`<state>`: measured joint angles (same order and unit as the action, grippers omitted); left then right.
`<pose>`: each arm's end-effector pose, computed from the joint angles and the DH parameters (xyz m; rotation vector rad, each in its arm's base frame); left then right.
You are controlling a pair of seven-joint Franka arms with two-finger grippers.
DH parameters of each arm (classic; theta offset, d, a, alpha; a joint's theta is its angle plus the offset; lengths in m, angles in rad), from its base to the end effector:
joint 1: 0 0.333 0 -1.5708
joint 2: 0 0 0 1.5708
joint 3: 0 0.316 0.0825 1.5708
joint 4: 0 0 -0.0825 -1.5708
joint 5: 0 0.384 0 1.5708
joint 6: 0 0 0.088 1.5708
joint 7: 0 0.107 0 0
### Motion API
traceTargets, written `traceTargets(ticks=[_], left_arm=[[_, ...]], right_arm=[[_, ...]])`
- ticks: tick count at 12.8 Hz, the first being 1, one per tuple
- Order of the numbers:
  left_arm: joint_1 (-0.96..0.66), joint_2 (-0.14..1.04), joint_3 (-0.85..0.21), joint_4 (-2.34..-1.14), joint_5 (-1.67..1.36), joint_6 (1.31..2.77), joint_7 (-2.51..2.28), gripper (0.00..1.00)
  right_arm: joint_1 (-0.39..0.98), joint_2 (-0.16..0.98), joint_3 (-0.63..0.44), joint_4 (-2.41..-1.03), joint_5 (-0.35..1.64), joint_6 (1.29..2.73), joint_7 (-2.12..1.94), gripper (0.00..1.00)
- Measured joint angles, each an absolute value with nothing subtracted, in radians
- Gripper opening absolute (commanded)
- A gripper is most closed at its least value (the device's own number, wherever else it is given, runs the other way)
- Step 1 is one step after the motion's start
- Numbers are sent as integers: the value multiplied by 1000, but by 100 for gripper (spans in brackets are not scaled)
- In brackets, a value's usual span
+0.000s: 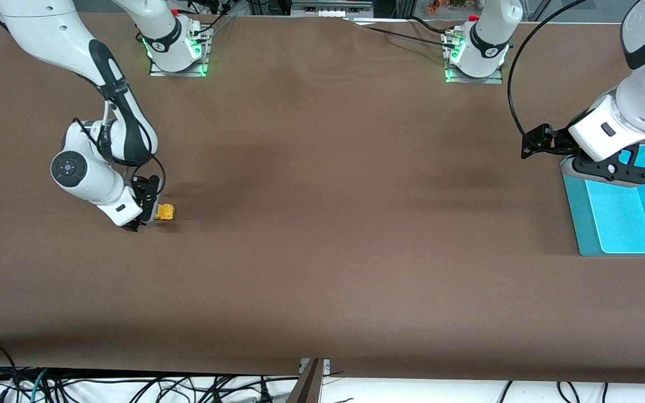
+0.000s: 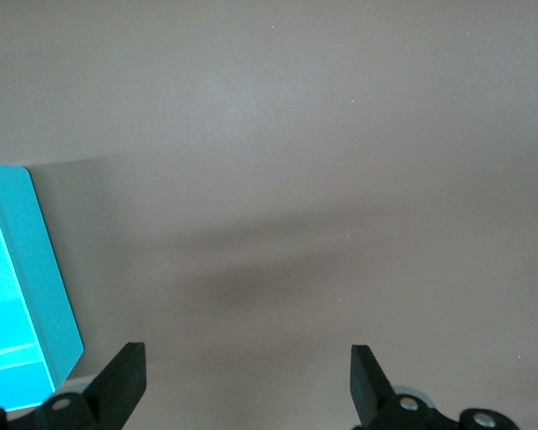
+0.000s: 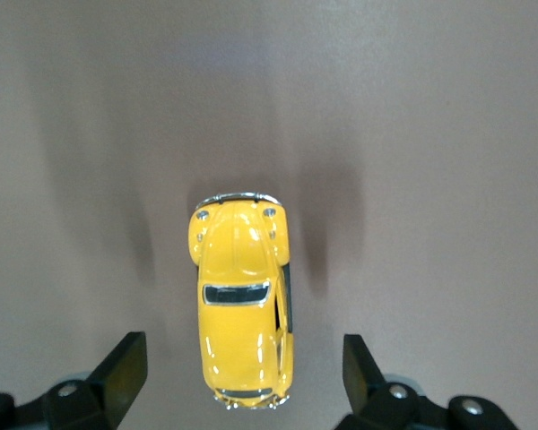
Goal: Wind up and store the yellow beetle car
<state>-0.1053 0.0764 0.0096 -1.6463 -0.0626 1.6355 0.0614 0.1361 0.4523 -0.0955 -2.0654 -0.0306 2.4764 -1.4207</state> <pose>0.5736 -0.0616 0.5512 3.0699 -0.2312 -0.1359 0.5868 0.0243 0.2083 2.2877 2.1194 -0.1076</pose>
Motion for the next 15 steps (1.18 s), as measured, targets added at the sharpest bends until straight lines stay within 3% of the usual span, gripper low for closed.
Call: traceTargets(ticks=[1,3,4,5,12,15], left_arm=[[-105,76,9,-1646,-63,1635,61,100],[-105,76,9,-1646,-63,1635,61,100],[-105,76,9,-1646,-63,1635,61,100],[-105,76,9,-1646,-63,1635,61,100],[-105,76,9,-1646,-63,1627,61,100],[-105,76,9,-1646,-63,1626,61,100]], right_arm=[[137,452,-95,-2067,-31,2485,-1434,80],[137,453,-94,-2074,-31,2503,-1465,37],[137,453,-94,-2077,-31,2508,-1471,24],[137,453,-94,-2079,-31,2510,-1474,18],[128,452,-97,-2082,-31,2514,-1509,19],[14,456,-105,-2085,-31,2554,-1653,20]])
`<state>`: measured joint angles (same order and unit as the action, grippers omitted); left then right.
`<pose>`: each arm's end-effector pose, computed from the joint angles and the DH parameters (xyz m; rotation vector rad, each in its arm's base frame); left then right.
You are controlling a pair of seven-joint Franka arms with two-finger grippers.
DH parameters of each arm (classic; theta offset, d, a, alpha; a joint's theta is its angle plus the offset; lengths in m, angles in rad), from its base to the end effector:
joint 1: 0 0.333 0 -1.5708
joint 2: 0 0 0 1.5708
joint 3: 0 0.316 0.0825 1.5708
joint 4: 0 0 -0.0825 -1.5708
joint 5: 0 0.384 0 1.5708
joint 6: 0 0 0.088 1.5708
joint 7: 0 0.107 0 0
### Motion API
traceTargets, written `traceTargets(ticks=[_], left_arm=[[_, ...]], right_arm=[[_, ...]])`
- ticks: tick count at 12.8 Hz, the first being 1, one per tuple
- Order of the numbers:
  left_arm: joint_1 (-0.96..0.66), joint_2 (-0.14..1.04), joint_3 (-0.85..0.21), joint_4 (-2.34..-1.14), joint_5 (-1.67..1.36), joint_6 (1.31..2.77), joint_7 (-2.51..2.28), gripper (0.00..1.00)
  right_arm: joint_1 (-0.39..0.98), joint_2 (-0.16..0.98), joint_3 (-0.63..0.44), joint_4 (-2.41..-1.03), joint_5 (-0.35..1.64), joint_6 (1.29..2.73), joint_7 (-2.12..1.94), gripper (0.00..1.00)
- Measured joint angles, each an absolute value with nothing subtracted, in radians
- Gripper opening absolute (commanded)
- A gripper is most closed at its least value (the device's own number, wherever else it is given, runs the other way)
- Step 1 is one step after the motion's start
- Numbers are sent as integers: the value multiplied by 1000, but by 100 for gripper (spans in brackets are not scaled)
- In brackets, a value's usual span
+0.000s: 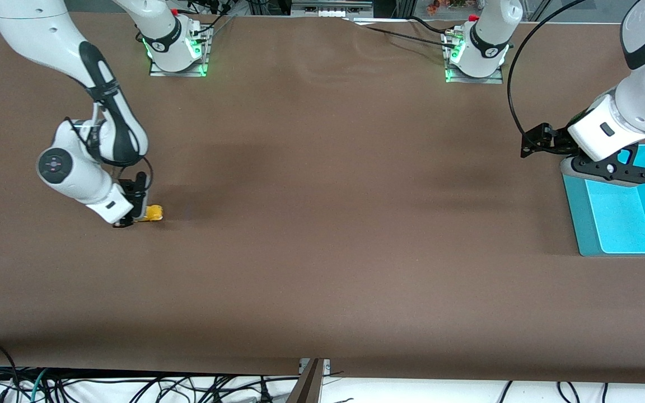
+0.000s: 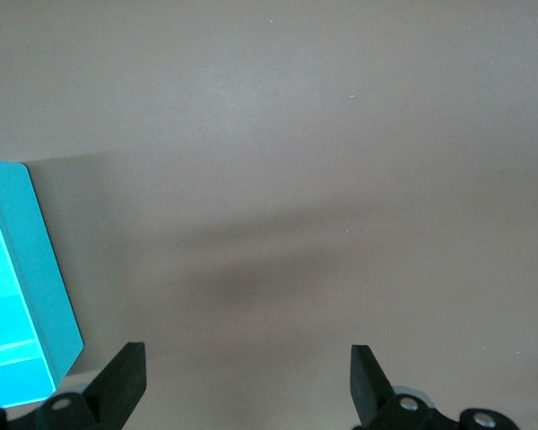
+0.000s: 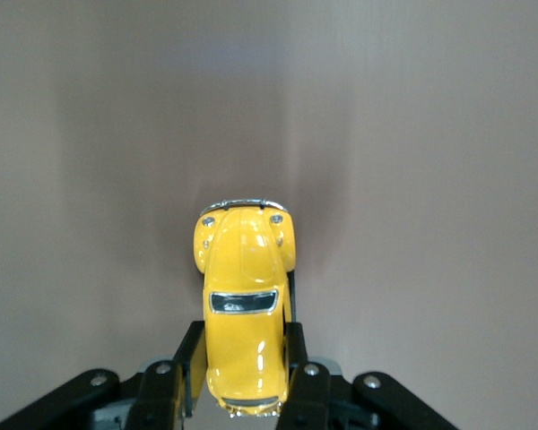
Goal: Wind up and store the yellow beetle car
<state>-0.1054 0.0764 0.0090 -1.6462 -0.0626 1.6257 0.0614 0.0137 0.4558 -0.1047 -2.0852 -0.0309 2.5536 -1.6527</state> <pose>0.5724 -0.0619 0.5504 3.0692 -0.2327 -0.1509 0.5855 -0.0526 0.2057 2.1542 2.2142 -0.0604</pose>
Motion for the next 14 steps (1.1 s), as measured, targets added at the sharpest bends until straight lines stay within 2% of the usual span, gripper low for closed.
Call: traceTargets(ticks=[3,5,6,7,8,14], left_arm=[[-105,76,9,-1646,-63,1625,61,100],[-105,76,9,-1646,-63,1625,61,100],[-105,76,9,-1646,-63,1625,61,100],[-105,76,8,-1646,-63,1625,61,100],[-105,76,6,-1646,-63,1625,61,100],[-105,76,5,-1646,-63,1625,61,100]], right_arm=[[-142,470,-106,-2084,-31,2641,-1786,21],[-174,477,-105,-2079,-31,2657,-1801,21],[-173,477,-104,-2079,-31,2657,-1801,31],[-173,477,-104,-2079,-31,2657,-1801,83],[-173,477,-103,-2079,-31,2657,-1801,100],[-169,516,-88,-2009,-30,2641,-1801,100]])
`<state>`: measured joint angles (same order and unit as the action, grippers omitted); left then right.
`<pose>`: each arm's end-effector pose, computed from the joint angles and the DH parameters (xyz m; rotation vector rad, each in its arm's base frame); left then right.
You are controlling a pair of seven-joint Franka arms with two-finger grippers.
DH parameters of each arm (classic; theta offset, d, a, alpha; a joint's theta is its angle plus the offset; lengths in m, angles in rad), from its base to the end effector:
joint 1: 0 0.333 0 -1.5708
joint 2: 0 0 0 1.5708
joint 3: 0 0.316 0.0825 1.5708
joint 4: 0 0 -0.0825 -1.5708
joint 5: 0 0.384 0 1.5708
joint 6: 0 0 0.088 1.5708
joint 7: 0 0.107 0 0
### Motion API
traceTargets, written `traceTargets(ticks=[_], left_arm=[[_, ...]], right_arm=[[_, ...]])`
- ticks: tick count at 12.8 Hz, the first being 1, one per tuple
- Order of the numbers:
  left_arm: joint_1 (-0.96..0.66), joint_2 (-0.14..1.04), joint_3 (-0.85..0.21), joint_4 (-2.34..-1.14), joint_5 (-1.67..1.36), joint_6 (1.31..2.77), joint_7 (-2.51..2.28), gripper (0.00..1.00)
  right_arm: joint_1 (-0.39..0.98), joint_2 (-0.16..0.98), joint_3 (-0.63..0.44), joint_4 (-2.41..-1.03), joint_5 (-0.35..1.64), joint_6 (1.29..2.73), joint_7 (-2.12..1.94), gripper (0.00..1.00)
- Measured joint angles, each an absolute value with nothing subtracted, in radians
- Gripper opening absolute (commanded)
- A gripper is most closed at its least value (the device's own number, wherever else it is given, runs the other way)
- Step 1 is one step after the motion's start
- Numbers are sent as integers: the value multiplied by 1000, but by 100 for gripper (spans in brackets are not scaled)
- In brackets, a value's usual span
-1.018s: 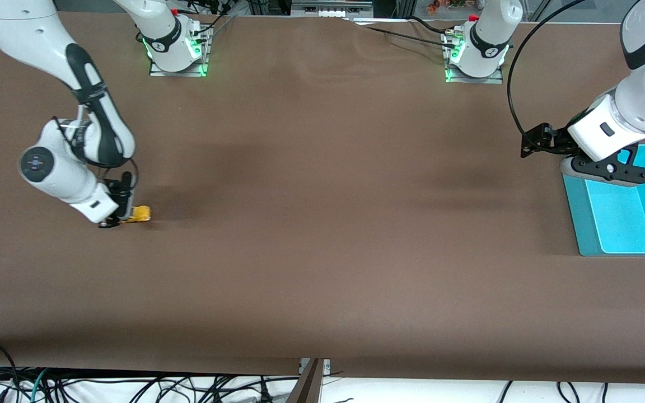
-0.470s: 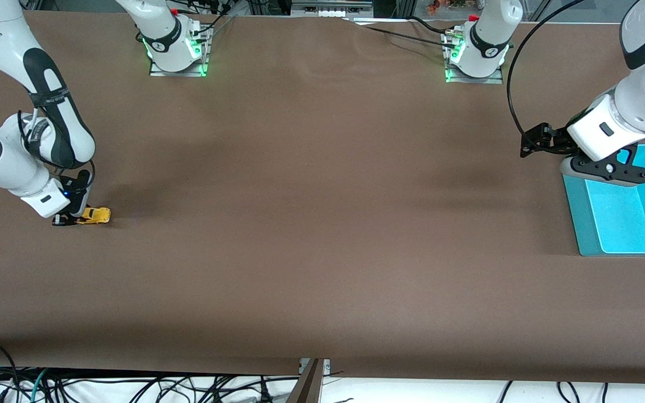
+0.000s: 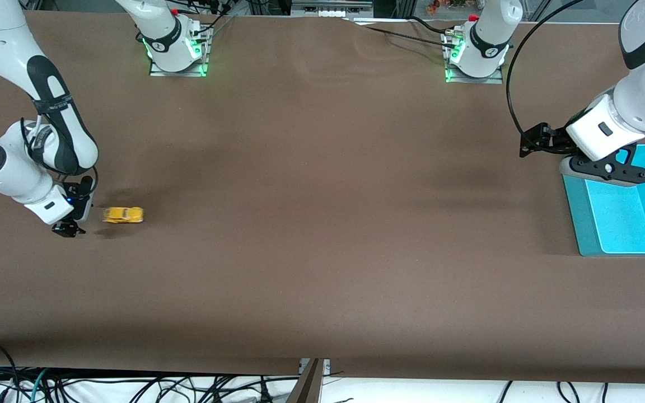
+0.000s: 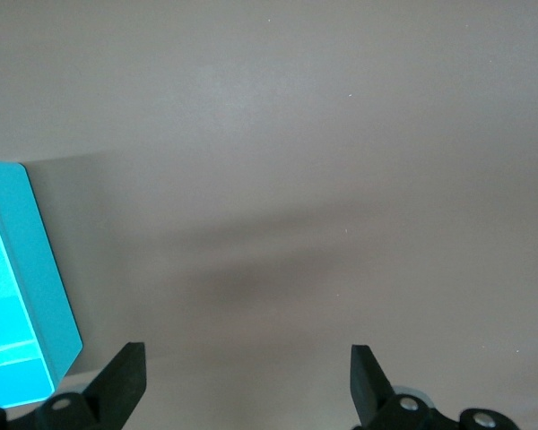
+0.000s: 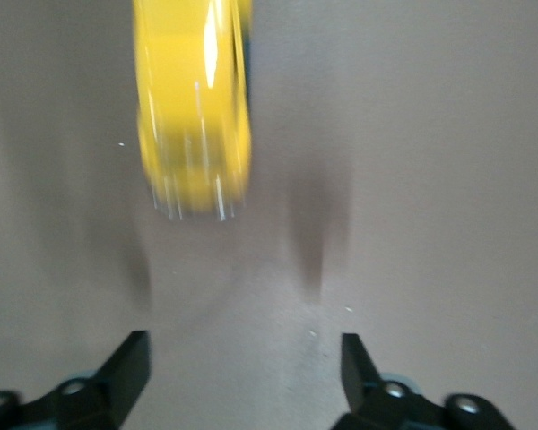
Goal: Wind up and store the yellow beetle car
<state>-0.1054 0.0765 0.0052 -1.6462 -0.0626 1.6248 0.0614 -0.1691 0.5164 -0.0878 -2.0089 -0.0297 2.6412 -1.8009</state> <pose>0.5721 -0.0640 0.5503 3.0686 -0.2385 -0.1526 0.5974 -0.1545 0.2064 2.1158 2.1422 0.0159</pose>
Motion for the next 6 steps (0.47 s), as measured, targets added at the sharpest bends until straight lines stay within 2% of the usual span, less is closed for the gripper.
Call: traceTargets(ticks=[6], left_arm=[[-105,76,5,-1644,-63,1625,61,100]], right_arm=[[-169,501,-66,-1983,-17,2612,-1729,100]])
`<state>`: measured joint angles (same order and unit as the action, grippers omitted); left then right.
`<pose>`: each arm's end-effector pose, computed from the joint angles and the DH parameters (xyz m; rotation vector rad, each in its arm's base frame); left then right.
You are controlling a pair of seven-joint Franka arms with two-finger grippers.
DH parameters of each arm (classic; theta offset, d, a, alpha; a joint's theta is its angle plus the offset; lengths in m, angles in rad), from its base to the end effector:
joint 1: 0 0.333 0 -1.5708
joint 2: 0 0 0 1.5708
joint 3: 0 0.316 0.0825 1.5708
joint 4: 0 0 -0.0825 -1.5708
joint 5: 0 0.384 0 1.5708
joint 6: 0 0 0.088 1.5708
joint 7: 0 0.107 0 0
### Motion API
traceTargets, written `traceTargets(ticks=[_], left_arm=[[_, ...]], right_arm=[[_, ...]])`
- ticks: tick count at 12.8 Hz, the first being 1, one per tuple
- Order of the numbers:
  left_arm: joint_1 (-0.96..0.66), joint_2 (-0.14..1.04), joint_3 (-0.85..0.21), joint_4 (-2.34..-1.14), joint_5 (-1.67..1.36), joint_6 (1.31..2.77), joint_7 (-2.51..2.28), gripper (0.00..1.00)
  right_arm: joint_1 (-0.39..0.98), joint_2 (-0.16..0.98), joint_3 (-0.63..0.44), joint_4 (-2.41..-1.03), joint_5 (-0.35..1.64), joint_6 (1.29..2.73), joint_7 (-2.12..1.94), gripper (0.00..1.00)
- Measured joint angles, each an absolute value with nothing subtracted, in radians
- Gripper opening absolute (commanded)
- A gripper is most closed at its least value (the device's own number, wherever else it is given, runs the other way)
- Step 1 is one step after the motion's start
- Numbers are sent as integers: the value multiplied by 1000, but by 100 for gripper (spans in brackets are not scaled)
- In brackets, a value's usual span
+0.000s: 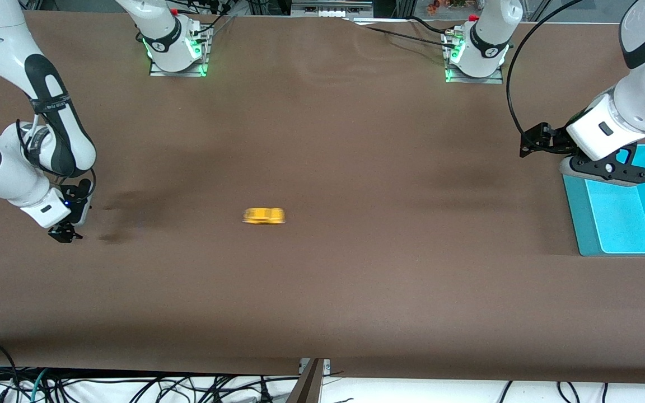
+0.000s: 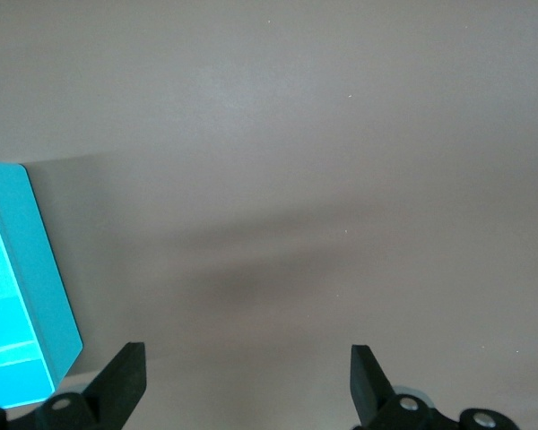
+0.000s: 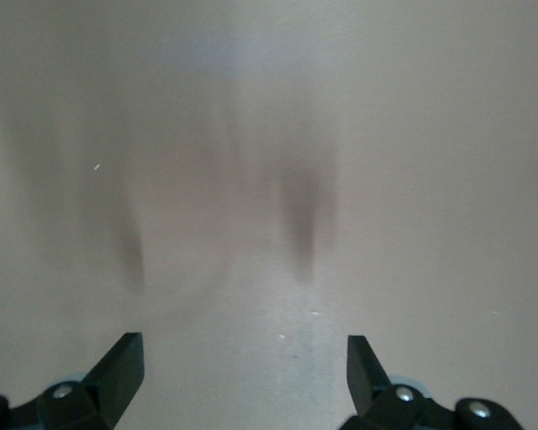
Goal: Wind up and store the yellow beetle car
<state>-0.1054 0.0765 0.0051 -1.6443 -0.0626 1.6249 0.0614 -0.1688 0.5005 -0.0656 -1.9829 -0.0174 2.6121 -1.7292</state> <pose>0.5723 -0.0641 0.5512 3.0687 -0.2388 -0.1495 0.6086 -0.1433 0.2231 2.1830 2.0734 0.0575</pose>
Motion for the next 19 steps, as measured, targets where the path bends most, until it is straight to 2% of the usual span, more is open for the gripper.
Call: traceTargets(ticks=[3,9,14,19], left_arm=[[-105,76,5,-1644,-63,1625,61,100],[-105,76,5,-1644,-63,1625,61,100],[-105,87,5,-1643,-63,1625,107,100],[-72,156,14,-1639,-29,1632,460,100]], right_arm=[[-166,451,-40,-1933,-15,2503,-1499,100],[-98,424,11,-1709,-11,2070,-769,100],[-62,378,71,-1580,-11,1831,-258,100],[-64,289,87,-1467,-11,1608,-88,100]])
